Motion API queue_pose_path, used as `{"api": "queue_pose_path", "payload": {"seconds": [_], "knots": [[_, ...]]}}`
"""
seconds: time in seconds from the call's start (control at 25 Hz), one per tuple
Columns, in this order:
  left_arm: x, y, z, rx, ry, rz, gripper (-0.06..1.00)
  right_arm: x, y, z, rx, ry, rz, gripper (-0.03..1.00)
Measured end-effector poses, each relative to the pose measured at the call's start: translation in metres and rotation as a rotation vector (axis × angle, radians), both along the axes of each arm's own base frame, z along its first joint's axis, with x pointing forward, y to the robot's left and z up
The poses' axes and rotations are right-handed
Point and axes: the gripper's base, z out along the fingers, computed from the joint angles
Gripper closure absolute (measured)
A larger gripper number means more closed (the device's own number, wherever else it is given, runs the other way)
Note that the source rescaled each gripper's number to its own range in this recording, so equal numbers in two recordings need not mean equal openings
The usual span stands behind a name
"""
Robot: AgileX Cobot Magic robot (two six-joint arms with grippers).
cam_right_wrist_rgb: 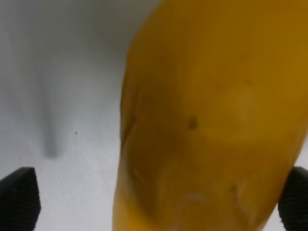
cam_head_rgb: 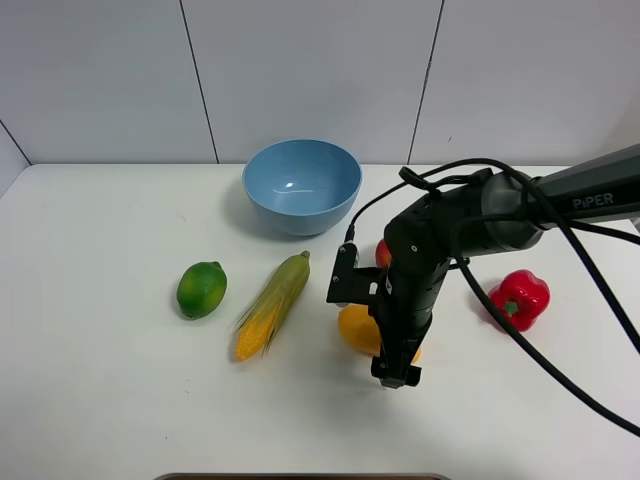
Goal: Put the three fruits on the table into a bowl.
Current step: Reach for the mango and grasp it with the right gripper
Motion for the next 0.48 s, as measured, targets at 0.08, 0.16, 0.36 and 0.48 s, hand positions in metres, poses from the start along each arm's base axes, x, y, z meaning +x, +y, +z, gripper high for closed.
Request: {"api": "queue_pose_path", "payload": {"seconds": [0.08,0.16,0.36,0.48], "knots": [[0.0,0.0,0.0,0.0,0.0,0.0,-0.06,0.0,0.0,-0.0002,0.0,0.001,-0.001,-0.03],[0.0,0.0,0.0,0.0,0.0,0.0,-0.06,-0.0001,0.0,-0.0002,0.0,0.002,-0.001,-0.03],[0.0,0.0,0.0,0.0,0.0,0.0,-0.06,-0.0002,0.0,-0.0003,0.0,0.003,-0.002,-0.03],[0.0,0.0,0.0,0.0,0.0,0.0,-0.06,-0.0002,0.0,-0.0003,0.0,0.003,-0.002,-0.03]]}}
